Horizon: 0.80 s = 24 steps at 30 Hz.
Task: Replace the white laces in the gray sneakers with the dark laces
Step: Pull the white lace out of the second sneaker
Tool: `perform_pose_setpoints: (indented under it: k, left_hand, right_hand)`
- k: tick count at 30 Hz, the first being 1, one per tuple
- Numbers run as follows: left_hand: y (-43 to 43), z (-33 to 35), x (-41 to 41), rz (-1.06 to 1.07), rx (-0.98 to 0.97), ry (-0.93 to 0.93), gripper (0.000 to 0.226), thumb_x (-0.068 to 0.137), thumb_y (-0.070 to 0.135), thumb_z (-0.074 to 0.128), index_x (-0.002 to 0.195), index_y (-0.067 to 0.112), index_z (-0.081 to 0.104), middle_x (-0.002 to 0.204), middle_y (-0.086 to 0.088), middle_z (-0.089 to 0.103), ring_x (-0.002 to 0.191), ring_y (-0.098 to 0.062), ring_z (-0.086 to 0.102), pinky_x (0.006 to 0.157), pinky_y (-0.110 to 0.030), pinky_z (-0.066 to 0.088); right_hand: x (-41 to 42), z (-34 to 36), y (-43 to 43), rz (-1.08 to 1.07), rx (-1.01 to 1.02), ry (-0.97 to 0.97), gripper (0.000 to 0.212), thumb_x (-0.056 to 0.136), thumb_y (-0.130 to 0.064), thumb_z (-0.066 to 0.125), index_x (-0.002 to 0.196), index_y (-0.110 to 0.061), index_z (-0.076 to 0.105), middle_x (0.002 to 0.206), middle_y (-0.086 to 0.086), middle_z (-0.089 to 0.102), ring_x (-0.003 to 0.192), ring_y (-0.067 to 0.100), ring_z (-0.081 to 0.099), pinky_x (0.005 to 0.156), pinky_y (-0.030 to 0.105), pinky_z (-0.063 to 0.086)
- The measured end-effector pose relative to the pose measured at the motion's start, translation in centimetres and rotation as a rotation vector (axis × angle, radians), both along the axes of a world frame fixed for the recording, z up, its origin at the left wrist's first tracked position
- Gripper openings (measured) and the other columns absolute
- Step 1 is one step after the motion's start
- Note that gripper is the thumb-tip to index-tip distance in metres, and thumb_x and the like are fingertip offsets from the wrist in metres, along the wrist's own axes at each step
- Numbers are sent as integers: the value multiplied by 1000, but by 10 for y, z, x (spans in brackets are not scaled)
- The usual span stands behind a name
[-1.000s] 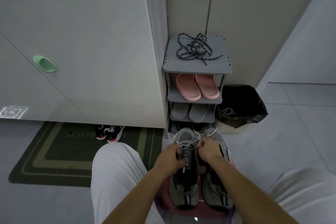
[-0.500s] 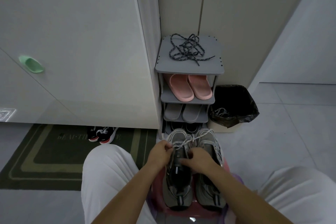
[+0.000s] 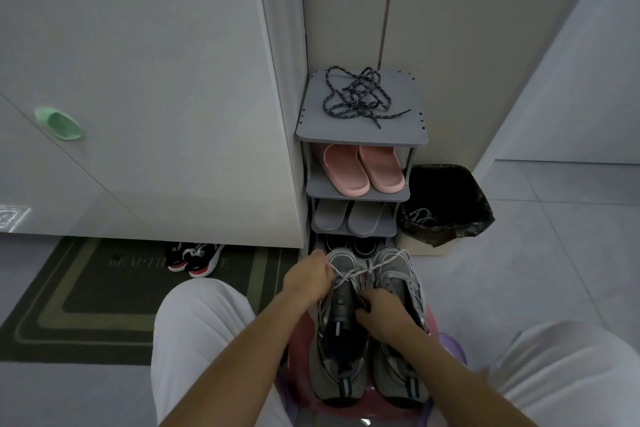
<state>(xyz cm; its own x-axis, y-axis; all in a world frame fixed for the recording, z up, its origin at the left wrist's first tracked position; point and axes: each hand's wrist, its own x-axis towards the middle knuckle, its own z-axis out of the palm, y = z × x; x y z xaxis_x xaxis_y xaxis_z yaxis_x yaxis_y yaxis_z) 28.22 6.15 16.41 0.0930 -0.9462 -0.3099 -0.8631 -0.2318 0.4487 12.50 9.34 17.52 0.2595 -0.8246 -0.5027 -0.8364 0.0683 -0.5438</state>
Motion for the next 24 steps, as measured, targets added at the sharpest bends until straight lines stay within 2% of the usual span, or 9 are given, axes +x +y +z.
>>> perform_pose_setpoints:
  k: [3, 5, 8, 10, 12, 14, 15, 19, 24]
  left_hand:
    - [6, -3, 1, 122, 35, 221, 19, 95, 30, 49, 90, 12, 53, 96, -8, 64, 84, -19, 58, 74, -28, 43]
    - [15, -8, -1, 186, 64, 349, 21, 91, 31, 59, 95, 11, 56, 94, -4, 61, 85, -13, 54, 73, -22, 40]
    - [29, -15, -6, 347, 20, 480, 19, 86, 22, 67, 94, 8, 57, 85, 1, 55, 78, -9, 52, 58, -6, 38]
    - [31, -19, -7, 426, -2, 527, 17, 86, 17, 67, 93, 2, 62, 85, -1, 57, 81, -10, 53, 55, -2, 39]
    - [28, -20, -3, 444, 18, 515, 15, 87, 17, 66, 84, 3, 64, 78, -2, 59, 75, -12, 54, 57, -5, 43]
    - [22, -16, 4, 439, 30, 504, 22, 87, 18, 65, 68, 11, 57, 69, -4, 59, 68, -17, 56, 69, -30, 55]
    - [17, -13, 7, 406, 18, 468, 25, 88, 18, 63, 66, 14, 54, 69, -5, 60, 69, -19, 57, 71, -37, 54]
    - [-1, 7, 5, 196, -15, 222, 19, 91, 24, 56, 73, 18, 53, 74, 4, 59, 72, -16, 57, 65, -27, 42]
    - [8, 3, 1, 248, 28, 341, 21, 88, 27, 64, 74, 18, 51, 75, 2, 58, 77, -16, 57, 71, -27, 43]
  right_hand:
    - [0, -1, -1, 13, 1, -4, 17, 85, -16, 55, 92, -3, 62, 89, 11, 60, 84, 23, 58, 69, 25, 41]
    - [0, 0, -2, 37, -13, 4, 8, 84, -17, 55, 81, -10, 56, 85, 7, 55, 82, 22, 56, 69, 25, 39]
    - [1, 1, -1, 60, -36, -6, 23, 84, -18, 55, 66, -23, 42, 85, 3, 52, 79, 18, 51, 68, 22, 34]
    - [1, 1, -1, 61, -48, -7, 15, 84, -18, 55, 72, -20, 46, 86, 2, 51, 80, 15, 49, 69, 21, 34]
    - [0, 0, 0, 54, -55, 2, 5, 85, -18, 54, 82, -15, 52, 88, 4, 54, 81, 17, 51, 70, 23, 36]
    - [1, -1, 1, 39, -53, 9, 13, 86, -17, 53, 92, -8, 60, 96, 11, 61, 89, 24, 58, 73, 26, 42]
    - [2, -1, 2, 33, -52, 13, 19, 86, -17, 52, 98, -5, 62, 101, 13, 64, 94, 26, 60, 76, 27, 44]
    - [5, -2, 5, 17, -44, 56, 26, 88, -16, 49, 108, -5, 61, 107, 14, 65, 99, 29, 61, 81, 30, 48]
    - [6, -2, 6, 4, -38, 57, 22, 87, -16, 48, 103, -6, 61, 106, 14, 66, 98, 28, 62, 79, 31, 48]
